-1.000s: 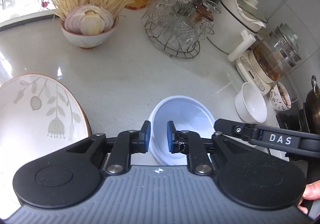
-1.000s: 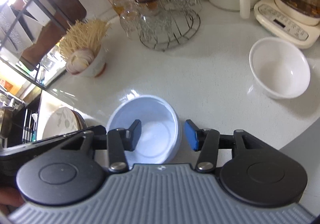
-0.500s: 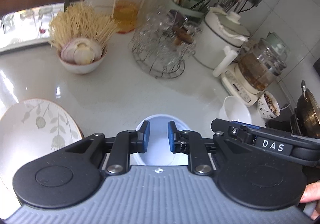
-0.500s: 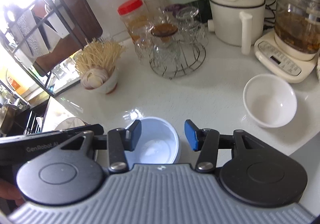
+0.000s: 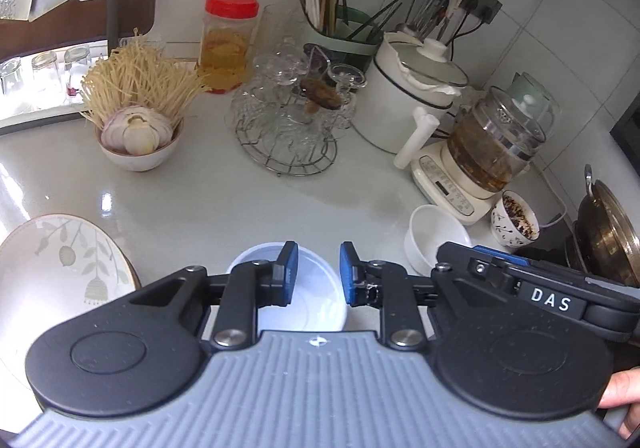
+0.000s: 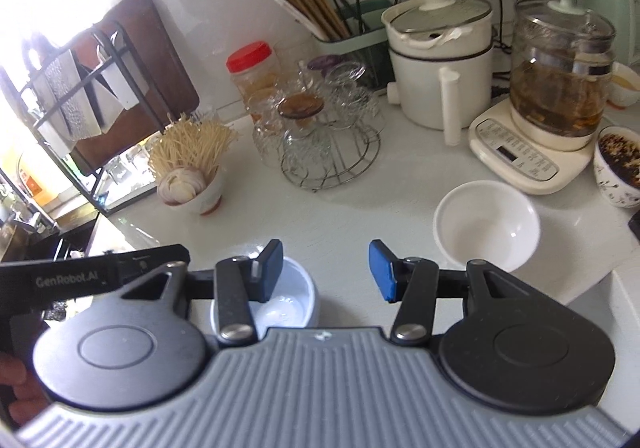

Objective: Organize plates and bowls
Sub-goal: 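Move both grippers to the rim of the white ceramic bowl, then close the left gripper on the white bowl rim while the right gripper grips it too, then lift the white ceramic bowl with both grippers toward the blue bowls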

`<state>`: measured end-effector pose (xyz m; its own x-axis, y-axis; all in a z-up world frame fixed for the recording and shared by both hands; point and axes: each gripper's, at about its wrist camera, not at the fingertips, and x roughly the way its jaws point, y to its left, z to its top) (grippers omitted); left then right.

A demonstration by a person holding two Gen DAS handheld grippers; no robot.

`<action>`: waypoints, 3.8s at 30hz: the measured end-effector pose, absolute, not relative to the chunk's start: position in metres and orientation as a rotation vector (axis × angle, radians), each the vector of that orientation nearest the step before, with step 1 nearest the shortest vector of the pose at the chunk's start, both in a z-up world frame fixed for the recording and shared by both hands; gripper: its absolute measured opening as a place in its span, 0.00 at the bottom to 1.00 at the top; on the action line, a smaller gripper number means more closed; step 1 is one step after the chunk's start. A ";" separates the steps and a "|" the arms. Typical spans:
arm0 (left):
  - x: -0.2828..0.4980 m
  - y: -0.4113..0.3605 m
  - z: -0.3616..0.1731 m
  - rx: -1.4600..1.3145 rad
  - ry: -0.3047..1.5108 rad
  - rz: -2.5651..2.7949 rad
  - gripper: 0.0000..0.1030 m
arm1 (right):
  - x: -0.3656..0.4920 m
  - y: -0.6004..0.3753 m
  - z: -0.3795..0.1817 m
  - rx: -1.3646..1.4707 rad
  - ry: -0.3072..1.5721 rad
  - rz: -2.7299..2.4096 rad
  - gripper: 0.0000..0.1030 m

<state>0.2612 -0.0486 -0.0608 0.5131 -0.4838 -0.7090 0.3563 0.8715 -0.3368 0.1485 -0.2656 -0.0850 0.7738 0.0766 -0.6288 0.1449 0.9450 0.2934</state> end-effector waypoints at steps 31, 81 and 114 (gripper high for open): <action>0.241 -0.141 -0.066 -0.116 0.929 -0.570 0.46 | 0.089 -0.357 -0.102 0.400 0.615 -0.192 0.50; 0.375 -0.250 -0.180 -0.043 1.159 -0.733 0.55 | 0.200 -0.433 -0.206 0.664 0.752 -0.325 0.57; 0.370 -0.246 -0.173 -0.045 1.146 -0.797 0.11 | 0.190 -0.433 -0.204 0.726 0.734 -0.313 0.12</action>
